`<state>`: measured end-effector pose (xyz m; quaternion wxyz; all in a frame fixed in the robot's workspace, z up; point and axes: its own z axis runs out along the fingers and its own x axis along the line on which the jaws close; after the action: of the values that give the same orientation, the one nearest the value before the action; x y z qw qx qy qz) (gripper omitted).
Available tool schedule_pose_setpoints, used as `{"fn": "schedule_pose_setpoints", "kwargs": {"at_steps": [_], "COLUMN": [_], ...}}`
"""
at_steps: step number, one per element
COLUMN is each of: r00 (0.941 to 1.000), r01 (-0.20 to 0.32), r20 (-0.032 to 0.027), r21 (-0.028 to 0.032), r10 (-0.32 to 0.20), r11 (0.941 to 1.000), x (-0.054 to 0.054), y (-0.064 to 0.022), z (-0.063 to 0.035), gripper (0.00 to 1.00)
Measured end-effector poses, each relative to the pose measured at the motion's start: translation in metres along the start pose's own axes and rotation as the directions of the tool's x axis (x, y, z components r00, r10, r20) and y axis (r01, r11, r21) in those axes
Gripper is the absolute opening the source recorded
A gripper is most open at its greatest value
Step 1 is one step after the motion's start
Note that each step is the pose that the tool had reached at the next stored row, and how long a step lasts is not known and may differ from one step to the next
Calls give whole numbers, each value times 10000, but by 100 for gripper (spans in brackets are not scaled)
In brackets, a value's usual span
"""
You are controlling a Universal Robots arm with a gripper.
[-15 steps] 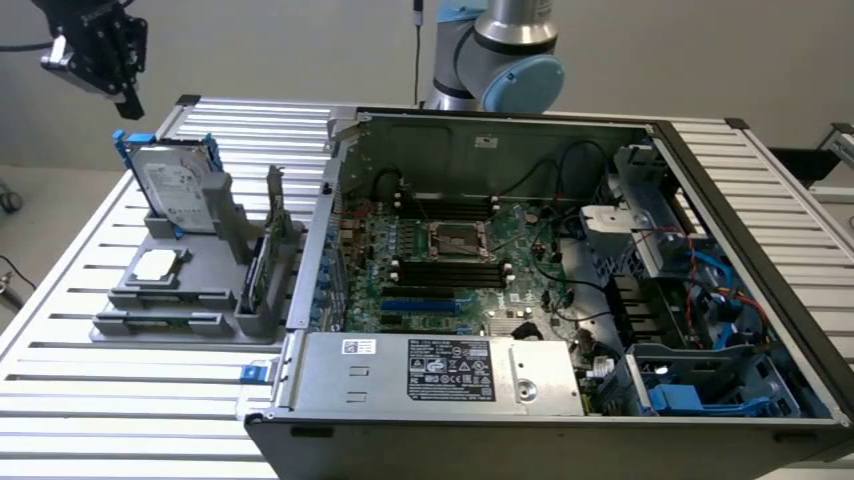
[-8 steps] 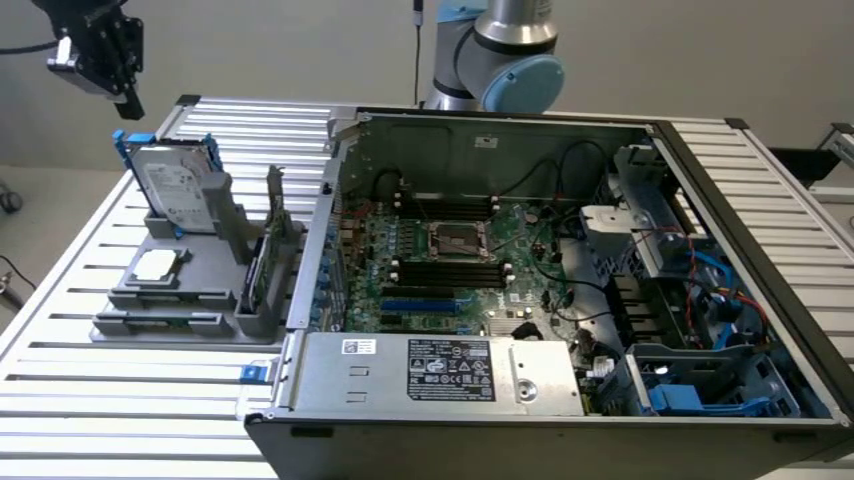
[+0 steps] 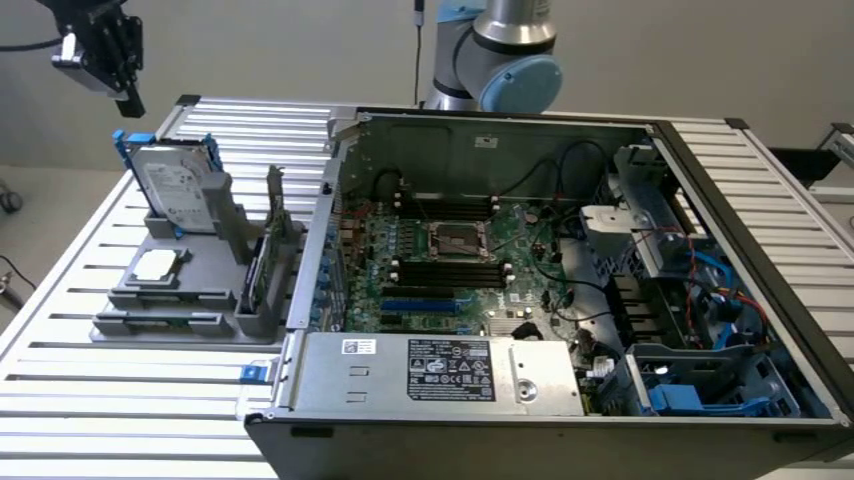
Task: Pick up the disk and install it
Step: 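Pick up the disk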
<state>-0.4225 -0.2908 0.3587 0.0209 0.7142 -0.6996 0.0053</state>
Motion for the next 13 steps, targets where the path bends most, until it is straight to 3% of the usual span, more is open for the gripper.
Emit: {"fn": "schedule_pose_setpoints", "kwargs": {"at_steps": [2, 7, 10, 13], "r00": [9997, 9996, 9996, 9996], "r01": [250, 270, 270, 290], "r20": [-28, -39, -38, -38], "r21": [8, 8, 8, 10], "r10": [-250, -270, -270, -290], "r11": [9997, 9996, 9996, 9996], "x": [-2, -2, -2, 5], "y": [3, 3, 3, 4], "z": [0, 0, 0, 10], "gripper": [11, 12, 30, 36]}}
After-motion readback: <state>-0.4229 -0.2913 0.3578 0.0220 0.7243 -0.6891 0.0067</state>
